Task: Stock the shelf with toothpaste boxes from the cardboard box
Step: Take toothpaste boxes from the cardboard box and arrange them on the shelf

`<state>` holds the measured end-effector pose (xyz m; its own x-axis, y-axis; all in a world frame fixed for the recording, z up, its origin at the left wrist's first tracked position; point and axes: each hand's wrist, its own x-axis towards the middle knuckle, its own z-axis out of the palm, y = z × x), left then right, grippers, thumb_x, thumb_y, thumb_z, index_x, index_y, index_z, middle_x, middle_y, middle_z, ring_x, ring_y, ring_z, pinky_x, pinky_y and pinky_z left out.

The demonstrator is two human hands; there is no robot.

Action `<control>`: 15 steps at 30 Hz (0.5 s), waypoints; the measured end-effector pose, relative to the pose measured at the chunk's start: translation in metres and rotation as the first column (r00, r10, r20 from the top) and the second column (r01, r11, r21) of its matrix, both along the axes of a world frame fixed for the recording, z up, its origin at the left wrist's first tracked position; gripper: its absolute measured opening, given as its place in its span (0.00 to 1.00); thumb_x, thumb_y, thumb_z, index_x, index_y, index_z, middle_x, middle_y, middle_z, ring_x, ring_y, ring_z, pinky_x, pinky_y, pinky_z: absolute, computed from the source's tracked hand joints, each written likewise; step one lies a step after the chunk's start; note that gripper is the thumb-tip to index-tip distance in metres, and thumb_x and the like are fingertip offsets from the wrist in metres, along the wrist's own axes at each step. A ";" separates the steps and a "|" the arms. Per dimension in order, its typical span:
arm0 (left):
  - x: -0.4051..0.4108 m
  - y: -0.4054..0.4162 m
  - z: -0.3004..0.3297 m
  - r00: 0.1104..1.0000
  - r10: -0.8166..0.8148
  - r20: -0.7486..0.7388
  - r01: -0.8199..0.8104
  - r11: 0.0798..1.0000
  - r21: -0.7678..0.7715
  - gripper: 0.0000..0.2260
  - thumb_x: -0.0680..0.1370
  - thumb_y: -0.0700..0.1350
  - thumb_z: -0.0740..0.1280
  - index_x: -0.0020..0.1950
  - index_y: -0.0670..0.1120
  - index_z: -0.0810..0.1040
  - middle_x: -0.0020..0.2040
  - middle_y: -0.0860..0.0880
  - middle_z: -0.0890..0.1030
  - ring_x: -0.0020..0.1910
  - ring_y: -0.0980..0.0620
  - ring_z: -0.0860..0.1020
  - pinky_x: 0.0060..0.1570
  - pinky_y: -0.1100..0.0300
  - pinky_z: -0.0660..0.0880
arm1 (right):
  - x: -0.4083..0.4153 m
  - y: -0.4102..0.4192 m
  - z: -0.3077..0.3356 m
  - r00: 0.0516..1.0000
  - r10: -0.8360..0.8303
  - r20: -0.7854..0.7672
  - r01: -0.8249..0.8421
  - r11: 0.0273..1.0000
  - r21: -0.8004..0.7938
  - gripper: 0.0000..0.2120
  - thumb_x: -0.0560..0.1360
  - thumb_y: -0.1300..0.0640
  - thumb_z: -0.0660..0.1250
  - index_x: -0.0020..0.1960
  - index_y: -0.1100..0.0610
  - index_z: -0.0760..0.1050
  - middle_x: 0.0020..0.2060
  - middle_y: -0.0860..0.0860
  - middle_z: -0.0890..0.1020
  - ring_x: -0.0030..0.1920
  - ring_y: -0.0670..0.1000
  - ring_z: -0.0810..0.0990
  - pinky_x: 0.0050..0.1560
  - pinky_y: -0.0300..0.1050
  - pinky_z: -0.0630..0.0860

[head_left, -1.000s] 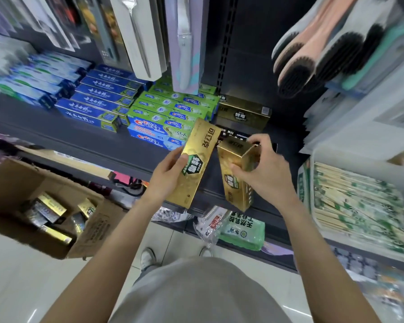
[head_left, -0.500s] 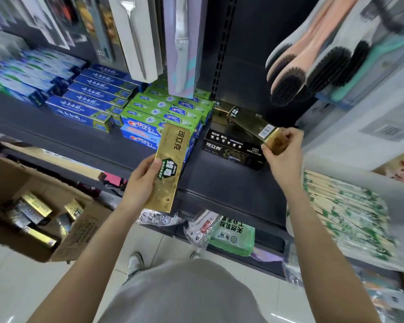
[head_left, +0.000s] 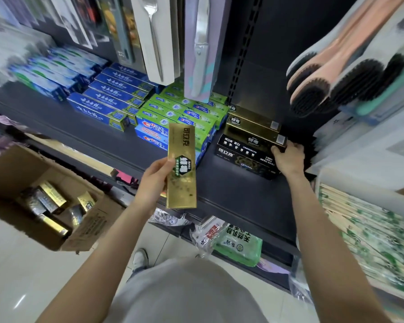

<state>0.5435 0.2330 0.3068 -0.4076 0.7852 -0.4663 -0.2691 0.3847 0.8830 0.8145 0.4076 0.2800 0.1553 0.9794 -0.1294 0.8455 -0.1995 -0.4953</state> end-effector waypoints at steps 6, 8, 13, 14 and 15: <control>0.027 0.014 0.005 0.988 -0.061 0.142 0.051 0.996 0.075 0.09 0.78 0.42 0.65 0.58 0.43 0.73 0.46 0.46 0.80 0.37 0.53 0.79 0.36 0.63 0.76 | -0.074 -0.127 0.051 0.794 0.319 -0.518 -0.381 0.924 -0.016 0.26 0.77 0.48 0.64 0.73 0.47 0.61 0.62 0.45 0.72 0.59 0.43 0.73 0.59 0.38 0.70; 0.038 0.019 0.010 0.972 -0.118 0.203 0.091 0.986 0.139 0.06 0.79 0.41 0.63 0.55 0.44 0.74 0.46 0.46 0.81 0.39 0.52 0.80 0.42 0.59 0.76 | -0.085 -0.135 0.052 0.713 0.249 -0.656 -0.421 0.899 -0.117 0.26 0.76 0.45 0.64 0.72 0.42 0.61 0.61 0.40 0.73 0.58 0.40 0.74 0.57 0.38 0.71; 0.057 0.040 0.010 0.949 -0.292 -0.123 0.309 0.937 0.161 0.11 0.81 0.46 0.60 0.62 0.48 0.73 0.55 0.52 0.80 0.53 0.57 0.78 0.57 0.61 0.72 | -0.057 -0.121 0.055 0.791 0.322 -0.520 -0.278 0.947 0.162 0.27 0.74 0.53 0.69 0.70 0.42 0.65 0.59 0.42 0.77 0.57 0.41 0.76 0.57 0.38 0.72; 0.058 0.047 0.004 0.862 -0.335 -0.380 0.404 0.907 0.119 0.13 0.81 0.47 0.59 0.65 0.48 0.73 0.59 0.52 0.78 0.58 0.56 0.75 0.60 0.62 0.68 | -0.047 -0.115 0.054 0.855 0.376 -0.356 -0.288 0.917 0.276 0.27 0.73 0.55 0.70 0.70 0.43 0.66 0.59 0.44 0.77 0.56 0.43 0.76 0.56 0.39 0.72; 0.058 0.054 -0.003 0.699 -0.352 -0.622 0.493 0.868 0.062 0.15 0.81 0.48 0.59 0.67 0.47 0.72 0.64 0.51 0.75 0.63 0.53 0.72 0.63 0.62 0.65 | -0.039 -0.108 0.052 0.905 0.399 -0.150 -0.322 0.871 0.371 0.28 0.73 0.57 0.70 0.70 0.44 0.67 0.58 0.47 0.77 0.55 0.47 0.75 0.55 0.43 0.72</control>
<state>0.6012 0.2870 0.3042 -0.1394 0.9883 -0.0612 0.4592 0.1193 0.8803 0.7758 0.2993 0.3321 -0.2113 0.9519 0.2220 0.6914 0.3061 -0.6545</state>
